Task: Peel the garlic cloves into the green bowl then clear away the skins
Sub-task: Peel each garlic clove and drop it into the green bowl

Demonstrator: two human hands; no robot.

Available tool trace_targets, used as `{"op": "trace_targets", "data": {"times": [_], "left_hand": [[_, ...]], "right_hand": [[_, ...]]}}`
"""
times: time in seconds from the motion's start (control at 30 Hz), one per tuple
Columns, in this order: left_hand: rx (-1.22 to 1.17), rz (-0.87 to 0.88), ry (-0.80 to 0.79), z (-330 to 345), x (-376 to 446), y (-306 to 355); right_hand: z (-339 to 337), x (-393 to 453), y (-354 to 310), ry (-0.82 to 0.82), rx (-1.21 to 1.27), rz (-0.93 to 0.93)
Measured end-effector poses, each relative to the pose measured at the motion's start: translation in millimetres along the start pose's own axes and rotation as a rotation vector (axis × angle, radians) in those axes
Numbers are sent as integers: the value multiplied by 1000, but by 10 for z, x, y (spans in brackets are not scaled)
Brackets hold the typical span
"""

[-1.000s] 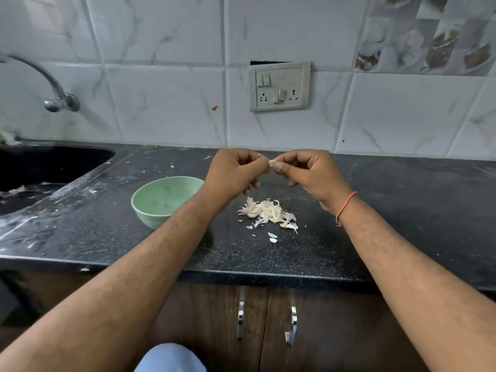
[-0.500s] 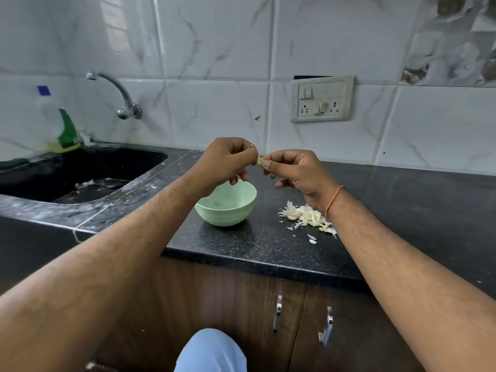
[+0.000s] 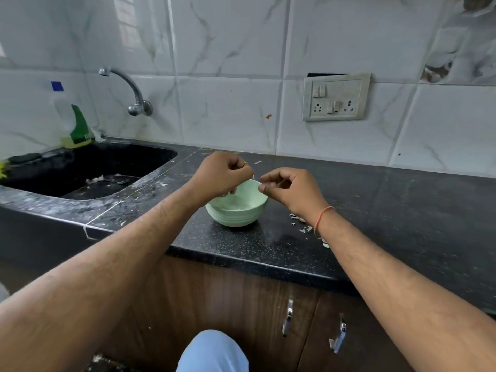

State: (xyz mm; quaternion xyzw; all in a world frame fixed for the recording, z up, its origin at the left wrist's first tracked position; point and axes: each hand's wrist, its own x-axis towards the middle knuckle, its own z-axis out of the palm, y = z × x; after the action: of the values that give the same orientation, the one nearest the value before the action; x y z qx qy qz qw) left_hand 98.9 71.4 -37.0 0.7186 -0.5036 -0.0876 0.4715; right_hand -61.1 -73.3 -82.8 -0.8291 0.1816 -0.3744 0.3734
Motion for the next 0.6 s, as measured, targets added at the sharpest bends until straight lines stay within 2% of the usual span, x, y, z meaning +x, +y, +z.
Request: {"op": "trace_targets", "data": {"times": [0.2, 0.37, 0.43, 0.6], "left_hand": [[31, 206, 46, 647, -57, 441], [325, 238, -107, 1346, -76, 464], [392, 238, -124, 1502, -52, 467], [395, 210, -135, 1563, 74, 407]], "right_hand": [[-524, -334, 452, 177, -87, 56], [-1015, -608, 712, 296, -216, 121], [-1142, -651, 749, 293, -240, 113], [-1158, -660, 853, 168, -319, 124]]}}
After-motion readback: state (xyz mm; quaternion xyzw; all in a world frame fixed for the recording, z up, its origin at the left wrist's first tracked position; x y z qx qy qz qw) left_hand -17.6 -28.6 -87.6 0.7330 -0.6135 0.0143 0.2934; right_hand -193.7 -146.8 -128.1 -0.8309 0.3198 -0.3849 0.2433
